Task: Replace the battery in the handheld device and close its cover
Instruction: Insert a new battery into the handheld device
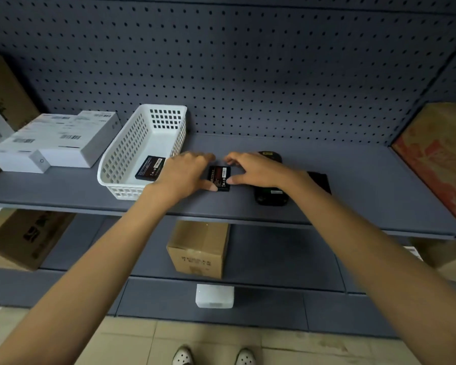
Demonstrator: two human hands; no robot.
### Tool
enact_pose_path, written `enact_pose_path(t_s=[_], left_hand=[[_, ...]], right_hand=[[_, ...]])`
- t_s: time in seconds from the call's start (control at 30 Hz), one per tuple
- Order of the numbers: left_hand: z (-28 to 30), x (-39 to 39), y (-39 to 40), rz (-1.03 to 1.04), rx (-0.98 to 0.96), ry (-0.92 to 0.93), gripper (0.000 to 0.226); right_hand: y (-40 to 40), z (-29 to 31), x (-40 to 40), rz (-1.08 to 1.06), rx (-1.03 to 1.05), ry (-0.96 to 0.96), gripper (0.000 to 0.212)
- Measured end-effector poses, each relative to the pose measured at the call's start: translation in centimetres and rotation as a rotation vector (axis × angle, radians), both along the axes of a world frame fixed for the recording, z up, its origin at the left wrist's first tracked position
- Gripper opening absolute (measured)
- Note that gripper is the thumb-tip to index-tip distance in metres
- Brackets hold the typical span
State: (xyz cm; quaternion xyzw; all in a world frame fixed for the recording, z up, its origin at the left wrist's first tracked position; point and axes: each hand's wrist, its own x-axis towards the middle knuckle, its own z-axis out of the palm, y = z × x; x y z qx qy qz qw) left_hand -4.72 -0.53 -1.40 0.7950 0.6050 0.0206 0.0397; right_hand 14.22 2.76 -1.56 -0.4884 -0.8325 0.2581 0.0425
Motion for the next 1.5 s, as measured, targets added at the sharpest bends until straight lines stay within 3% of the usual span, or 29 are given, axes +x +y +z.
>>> enact_pose_path(t_s=[0.57,1.1,1.5], left_hand=[[-2.4,-0.3,0.6,0.014,-0.241,-0.320,0.084],[-0.9,0.4,1.8,-0.005,-0.190,-0.359,0.088],[2.7,5.9,2.6,-0.197,-0.179,-0.490,0.080]], right_hand=[[-1.1,-2.4,-0.5,0.067,0.212,-0.037,0.078],[-1.2,0.2,1.1,0.059,0.228,0.046,0.078],[-1.4,2.7,6.9,-0.043,0.196,0.096,0.079]])
